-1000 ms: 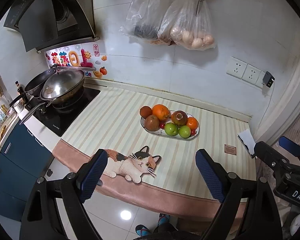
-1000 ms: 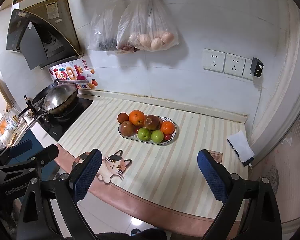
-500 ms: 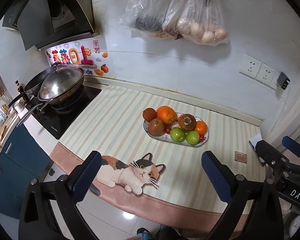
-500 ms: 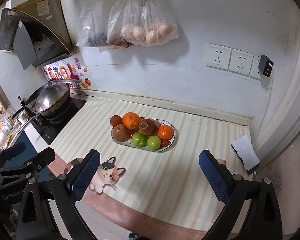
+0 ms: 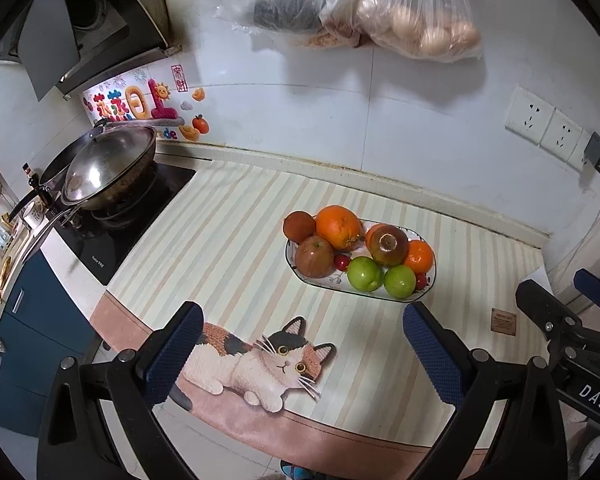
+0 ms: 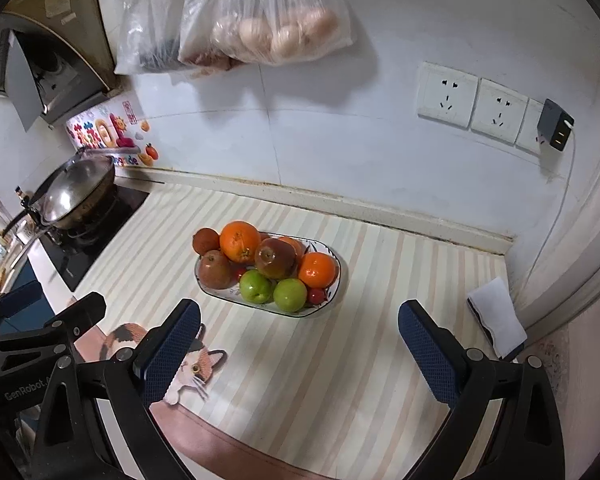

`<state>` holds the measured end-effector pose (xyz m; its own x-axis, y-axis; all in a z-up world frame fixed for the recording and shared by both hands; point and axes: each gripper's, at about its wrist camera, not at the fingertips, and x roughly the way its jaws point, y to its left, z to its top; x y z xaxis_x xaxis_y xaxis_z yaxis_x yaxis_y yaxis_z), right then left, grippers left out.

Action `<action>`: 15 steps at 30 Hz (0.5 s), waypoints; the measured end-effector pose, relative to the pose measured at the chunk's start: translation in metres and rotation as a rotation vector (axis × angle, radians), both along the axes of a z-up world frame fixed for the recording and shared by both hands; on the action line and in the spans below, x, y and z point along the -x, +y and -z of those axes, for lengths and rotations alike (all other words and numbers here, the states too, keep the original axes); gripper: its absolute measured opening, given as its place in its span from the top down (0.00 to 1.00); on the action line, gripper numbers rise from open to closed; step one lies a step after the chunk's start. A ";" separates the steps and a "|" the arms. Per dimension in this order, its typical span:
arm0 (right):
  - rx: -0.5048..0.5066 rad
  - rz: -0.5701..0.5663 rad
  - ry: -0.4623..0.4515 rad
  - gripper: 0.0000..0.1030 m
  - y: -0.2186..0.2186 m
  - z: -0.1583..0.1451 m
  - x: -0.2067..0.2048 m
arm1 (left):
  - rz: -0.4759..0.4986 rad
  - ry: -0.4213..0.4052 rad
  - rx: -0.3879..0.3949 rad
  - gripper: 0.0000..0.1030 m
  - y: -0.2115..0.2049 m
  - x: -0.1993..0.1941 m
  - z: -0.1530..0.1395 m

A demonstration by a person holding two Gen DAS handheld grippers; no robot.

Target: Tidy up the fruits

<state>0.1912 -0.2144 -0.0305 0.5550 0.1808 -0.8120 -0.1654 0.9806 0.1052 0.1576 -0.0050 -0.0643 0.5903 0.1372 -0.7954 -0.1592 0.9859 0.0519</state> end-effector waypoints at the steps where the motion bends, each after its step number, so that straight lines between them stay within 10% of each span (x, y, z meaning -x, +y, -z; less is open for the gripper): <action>1: 0.001 -0.002 0.005 0.02 0.000 0.003 -0.002 | -0.002 0.006 -0.004 0.01 -0.001 -0.003 0.003; 15: -0.001 -0.006 0.038 0.02 -0.001 0.022 -0.015 | -0.006 0.039 -0.003 0.01 -0.002 -0.015 0.017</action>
